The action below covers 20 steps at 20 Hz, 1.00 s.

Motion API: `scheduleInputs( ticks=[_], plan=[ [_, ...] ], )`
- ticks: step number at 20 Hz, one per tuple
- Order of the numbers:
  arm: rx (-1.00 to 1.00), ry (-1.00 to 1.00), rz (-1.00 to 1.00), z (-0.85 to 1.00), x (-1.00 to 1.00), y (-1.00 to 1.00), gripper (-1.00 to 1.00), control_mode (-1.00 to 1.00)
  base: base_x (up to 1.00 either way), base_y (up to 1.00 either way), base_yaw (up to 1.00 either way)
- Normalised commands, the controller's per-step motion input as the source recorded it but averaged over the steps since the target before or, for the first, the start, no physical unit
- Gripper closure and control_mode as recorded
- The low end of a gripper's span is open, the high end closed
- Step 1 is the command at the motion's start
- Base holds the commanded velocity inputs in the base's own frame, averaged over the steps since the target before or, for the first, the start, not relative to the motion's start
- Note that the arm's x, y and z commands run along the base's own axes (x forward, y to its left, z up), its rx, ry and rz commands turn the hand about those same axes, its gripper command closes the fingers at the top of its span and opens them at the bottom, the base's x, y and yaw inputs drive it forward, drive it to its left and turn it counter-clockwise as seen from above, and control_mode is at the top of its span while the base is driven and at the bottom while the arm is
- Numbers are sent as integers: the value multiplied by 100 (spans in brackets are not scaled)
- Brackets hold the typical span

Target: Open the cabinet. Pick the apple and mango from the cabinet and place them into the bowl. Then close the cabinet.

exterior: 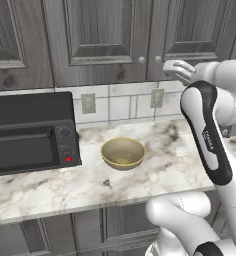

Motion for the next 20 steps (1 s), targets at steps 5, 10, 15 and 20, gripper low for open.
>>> scheduleInputs(
  ticks=[5, 10, 15, 20],
  plan=[
    [6, 0, 0, 21, 0, -4, -100, -100, 0, 0, 0],
    [4, 0, 0, 11, 1, -3, -100, -100, 0, 0, 0],
    [3, 0, 2, 0, 15, 0, -100, -100, 0, 0, 0],
    [6, 0, 1, 1, 16, -6, -100, -100, 0, 0, 0]
  ],
)
